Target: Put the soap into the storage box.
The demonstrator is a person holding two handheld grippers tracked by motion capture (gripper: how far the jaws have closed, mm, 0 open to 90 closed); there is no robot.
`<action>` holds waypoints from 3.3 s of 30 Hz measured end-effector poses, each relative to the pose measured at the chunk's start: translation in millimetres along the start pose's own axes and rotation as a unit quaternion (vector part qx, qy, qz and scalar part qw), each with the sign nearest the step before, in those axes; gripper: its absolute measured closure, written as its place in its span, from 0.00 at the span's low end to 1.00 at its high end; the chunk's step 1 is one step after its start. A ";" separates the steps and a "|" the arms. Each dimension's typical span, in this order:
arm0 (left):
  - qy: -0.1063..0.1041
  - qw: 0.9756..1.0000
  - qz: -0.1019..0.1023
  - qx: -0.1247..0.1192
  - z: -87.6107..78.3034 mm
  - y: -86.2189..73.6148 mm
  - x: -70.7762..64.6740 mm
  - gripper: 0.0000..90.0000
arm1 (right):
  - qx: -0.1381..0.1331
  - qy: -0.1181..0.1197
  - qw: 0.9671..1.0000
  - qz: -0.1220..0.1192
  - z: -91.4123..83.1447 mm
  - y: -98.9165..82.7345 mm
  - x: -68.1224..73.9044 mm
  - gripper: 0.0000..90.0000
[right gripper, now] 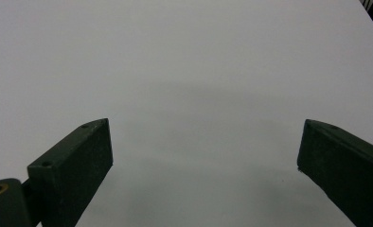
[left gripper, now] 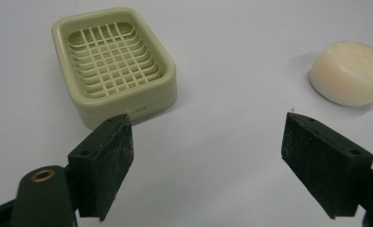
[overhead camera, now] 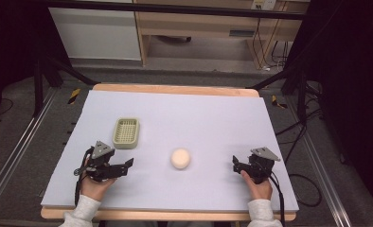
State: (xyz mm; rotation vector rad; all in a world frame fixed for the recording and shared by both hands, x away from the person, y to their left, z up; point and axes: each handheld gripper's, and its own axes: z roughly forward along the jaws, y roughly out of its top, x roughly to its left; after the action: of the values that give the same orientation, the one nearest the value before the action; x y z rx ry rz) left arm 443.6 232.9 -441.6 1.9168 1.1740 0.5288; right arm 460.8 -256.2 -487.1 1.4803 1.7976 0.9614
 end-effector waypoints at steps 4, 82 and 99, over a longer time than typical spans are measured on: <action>-0.004 1.000 0.001 -0.006 -0.9 3.3 -1.7 0.19 | 0.001 0.002 1.000 0.000 0.2 0.1 0.0 0.05; -0.076 0.995 0.066 0.025 61.4 47.6 -87.1 0.18 | 0.000 0.004 1.000 -0.003 0.2 -0.1 0.0 0.05; -0.084 0.993 0.073 0.033 76.0 51.7 -99.5 0.17 | 0.000 0.004 1.000 -0.003 0.1 -0.1 0.1 0.05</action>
State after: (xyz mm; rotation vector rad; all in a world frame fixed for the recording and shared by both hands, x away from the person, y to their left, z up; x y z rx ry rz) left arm 476.4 101.4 -438.5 2.0719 0.9601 0.4009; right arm 460.9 -256.0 -487.2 1.4731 1.8063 0.9649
